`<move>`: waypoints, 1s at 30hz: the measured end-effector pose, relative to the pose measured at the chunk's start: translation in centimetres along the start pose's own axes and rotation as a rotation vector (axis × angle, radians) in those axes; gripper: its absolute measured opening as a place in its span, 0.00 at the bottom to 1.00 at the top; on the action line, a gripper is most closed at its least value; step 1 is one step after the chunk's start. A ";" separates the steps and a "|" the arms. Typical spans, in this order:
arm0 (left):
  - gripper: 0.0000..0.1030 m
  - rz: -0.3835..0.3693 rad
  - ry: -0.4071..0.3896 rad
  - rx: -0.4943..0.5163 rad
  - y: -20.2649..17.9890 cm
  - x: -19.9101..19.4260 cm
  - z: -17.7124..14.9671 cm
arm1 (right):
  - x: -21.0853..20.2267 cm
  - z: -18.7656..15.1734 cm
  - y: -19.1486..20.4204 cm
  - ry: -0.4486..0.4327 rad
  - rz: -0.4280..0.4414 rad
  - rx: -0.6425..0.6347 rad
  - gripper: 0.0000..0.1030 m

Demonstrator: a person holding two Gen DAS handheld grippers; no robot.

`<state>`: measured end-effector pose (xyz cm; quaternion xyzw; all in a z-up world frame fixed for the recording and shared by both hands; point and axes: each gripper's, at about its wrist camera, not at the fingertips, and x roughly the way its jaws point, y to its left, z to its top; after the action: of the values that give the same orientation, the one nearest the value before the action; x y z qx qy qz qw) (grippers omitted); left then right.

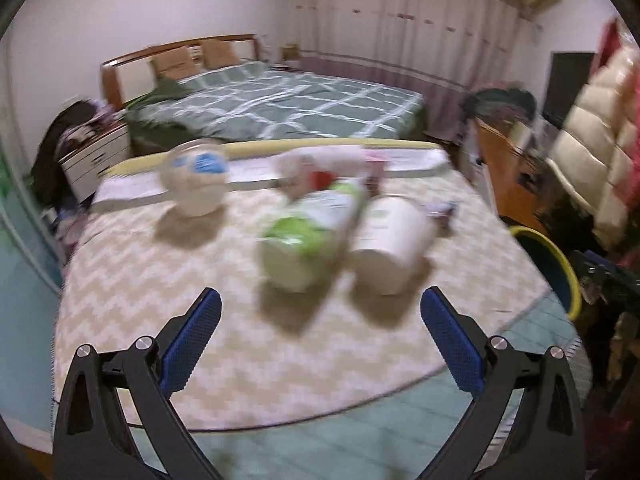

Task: Collect trash
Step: 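Grasp the blue-and-white snack wrapper with the right tool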

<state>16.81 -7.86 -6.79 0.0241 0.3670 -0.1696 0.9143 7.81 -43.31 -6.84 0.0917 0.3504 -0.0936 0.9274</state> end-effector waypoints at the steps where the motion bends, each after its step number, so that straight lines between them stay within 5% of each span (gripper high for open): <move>1: 0.95 0.017 -0.004 -0.014 1.1 0.3 -0.1 | 0.3 0.4 1.1 -0.004 0.013 -0.014 0.61; 9: 0.95 0.131 -0.028 -0.094 7.4 2.4 -1.2 | 6.0 3.8 6.8 0.031 0.085 -0.072 0.61; 22: 0.95 0.062 -0.012 -0.128 8.2 4.1 -1.7 | 15.4 5.8 9.7 0.180 0.143 -0.267 0.61; 30: 0.95 0.054 -0.009 -0.138 8.2 4.3 -1.6 | 17.6 5.9 10.9 0.178 0.219 -0.363 0.61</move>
<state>21.29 -1.17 -11.54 -0.0299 0.3731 -0.1191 0.9196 27.09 -36.10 -13.05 -0.0312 0.4297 0.0805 0.8988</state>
